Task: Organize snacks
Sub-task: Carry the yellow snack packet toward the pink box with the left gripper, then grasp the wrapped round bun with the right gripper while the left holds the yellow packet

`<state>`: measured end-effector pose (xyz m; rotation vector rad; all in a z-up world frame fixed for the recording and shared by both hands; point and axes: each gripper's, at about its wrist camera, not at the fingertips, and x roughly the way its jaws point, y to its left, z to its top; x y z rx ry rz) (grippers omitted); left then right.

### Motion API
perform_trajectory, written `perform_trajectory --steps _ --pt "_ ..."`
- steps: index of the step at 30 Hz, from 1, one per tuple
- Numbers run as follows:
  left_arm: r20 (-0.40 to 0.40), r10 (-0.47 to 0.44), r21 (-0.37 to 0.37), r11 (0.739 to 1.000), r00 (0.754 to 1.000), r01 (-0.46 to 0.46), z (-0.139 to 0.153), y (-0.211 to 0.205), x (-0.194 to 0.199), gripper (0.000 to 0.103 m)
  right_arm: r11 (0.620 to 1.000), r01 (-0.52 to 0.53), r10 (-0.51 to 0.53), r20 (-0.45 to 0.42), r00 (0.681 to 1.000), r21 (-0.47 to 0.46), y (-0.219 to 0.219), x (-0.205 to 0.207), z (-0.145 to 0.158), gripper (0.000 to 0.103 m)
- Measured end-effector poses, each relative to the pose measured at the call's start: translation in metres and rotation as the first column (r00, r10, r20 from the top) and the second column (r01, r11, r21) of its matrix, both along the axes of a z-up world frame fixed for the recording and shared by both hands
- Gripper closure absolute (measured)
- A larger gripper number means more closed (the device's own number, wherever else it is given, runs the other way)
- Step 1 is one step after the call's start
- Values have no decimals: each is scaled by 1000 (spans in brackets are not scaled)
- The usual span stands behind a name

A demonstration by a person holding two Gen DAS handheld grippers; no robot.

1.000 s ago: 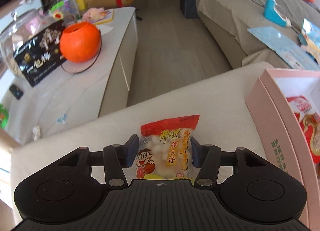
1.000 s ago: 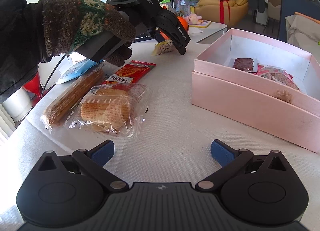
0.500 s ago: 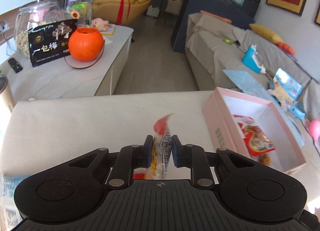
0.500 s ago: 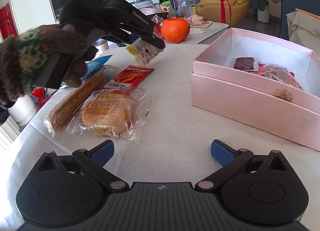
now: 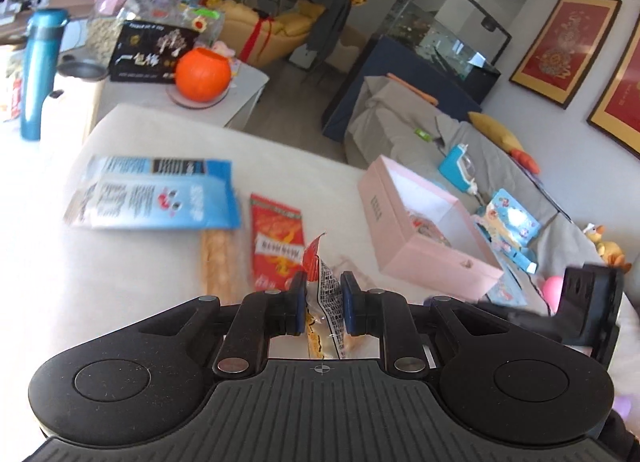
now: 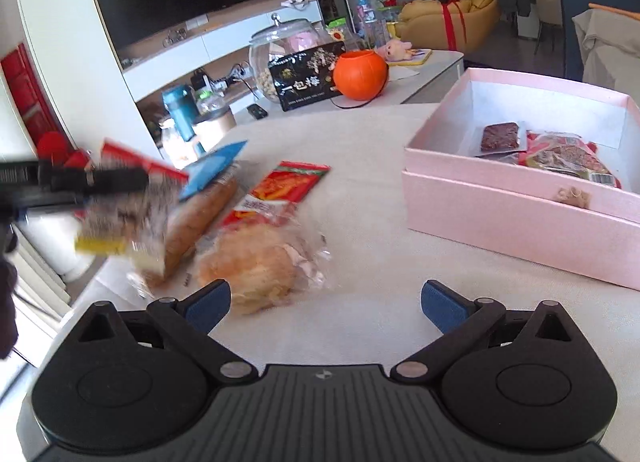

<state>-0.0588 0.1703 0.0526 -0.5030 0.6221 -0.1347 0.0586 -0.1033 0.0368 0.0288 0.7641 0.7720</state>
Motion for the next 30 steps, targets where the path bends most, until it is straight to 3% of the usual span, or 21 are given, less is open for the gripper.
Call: perform_trajectory --steps 4,7,10,16,20,23,27,28,29,30 --pt "-35 72 -43 996 997 -73 -21 11 -26 82 996 10 -7 41 999 -84 48 3 18 1" --pt "-32 126 -33 991 992 -127 -26 14 -39 81 984 -52 50 -15 999 -170 75 8 12 7" --pt "-26 95 -60 993 995 -97 -29 14 -42 82 956 -94 107 34 994 -276 78 -9 6 7" --pt "-10 78 -101 992 997 -79 -39 14 -41 82 888 100 2 221 975 -449 30 -24 8 7" --pt "-13 71 -68 995 997 -72 -41 7 -40 82 943 54 -35 65 997 -328 16 -10 23 7" --pt "-39 65 -40 997 997 -67 -42 1 -38 82 973 39 -47 -29 999 -229 37 6 28 7" --pt "-59 78 -10 997 995 -78 -42 -1 -32 82 961 44 -62 -57 996 -271 93 26 20 8" --pt "-65 84 5 996 994 -84 -41 -1 -30 82 954 29 -51 -64 997 -300 107 29 14 12" --pt "-67 84 22 996 994 -83 -41 -1 -29 82 948 15 -40 -71 997 -319 114 30 11 27" --pt "-66 81 39 996 995 -79 -39 -3 -28 83 942 5 -33 -79 996 -337 118 29 8 35"
